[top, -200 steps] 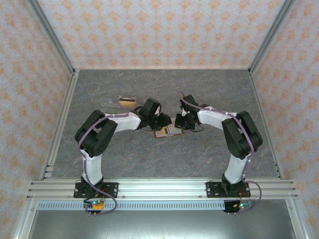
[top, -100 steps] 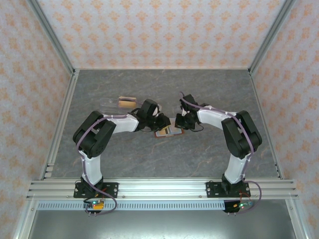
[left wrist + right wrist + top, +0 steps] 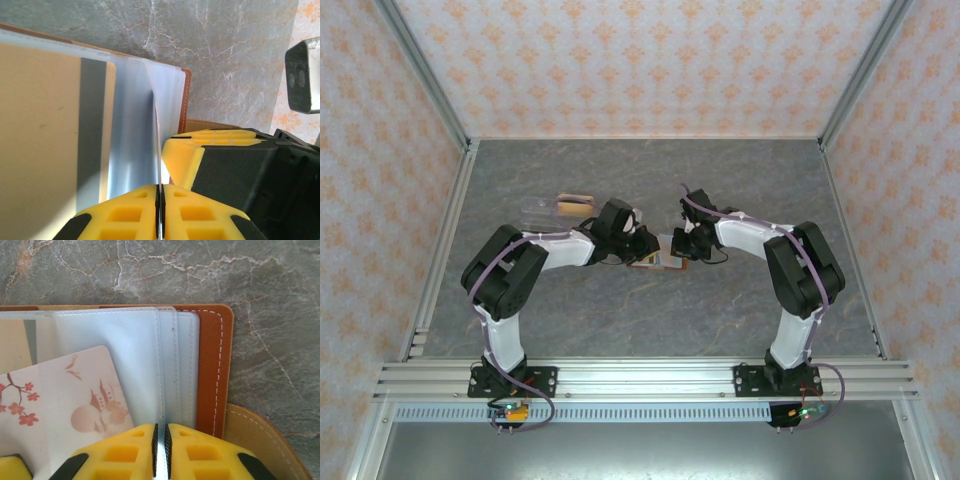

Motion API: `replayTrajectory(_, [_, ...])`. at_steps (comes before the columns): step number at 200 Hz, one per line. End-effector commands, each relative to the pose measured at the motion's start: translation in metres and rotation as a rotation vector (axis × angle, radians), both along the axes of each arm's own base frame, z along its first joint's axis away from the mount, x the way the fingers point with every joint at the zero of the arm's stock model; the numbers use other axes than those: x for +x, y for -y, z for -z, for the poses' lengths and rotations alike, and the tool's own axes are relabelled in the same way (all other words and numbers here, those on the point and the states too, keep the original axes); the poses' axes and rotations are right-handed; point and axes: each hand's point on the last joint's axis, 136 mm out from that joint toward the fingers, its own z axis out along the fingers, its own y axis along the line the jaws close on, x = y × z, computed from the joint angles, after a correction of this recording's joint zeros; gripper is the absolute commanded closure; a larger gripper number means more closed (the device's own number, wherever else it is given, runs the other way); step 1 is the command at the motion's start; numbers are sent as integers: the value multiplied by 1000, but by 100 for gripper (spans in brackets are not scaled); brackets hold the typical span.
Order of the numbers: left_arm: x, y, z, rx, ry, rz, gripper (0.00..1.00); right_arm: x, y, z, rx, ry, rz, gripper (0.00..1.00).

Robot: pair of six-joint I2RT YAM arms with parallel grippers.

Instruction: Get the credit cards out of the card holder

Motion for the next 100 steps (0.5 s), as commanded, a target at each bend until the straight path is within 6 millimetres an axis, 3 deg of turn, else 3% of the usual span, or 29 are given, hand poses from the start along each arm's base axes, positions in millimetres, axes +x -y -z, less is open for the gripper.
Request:
replayTrajectory(1, [-2, -8, -13, 3, 39, 13, 89, -10, 14, 18, -90, -53, 7, 85])
replayTrajectory(70, [-8, -35, -6, 76, 20, -4, 93, -9, 14, 17, -92, -46, 7, 85])
replayTrajectory(100, [-13, -58, -17, 177, 26, -30, 98, -9, 7, 1, -30, -21, -7, 84])
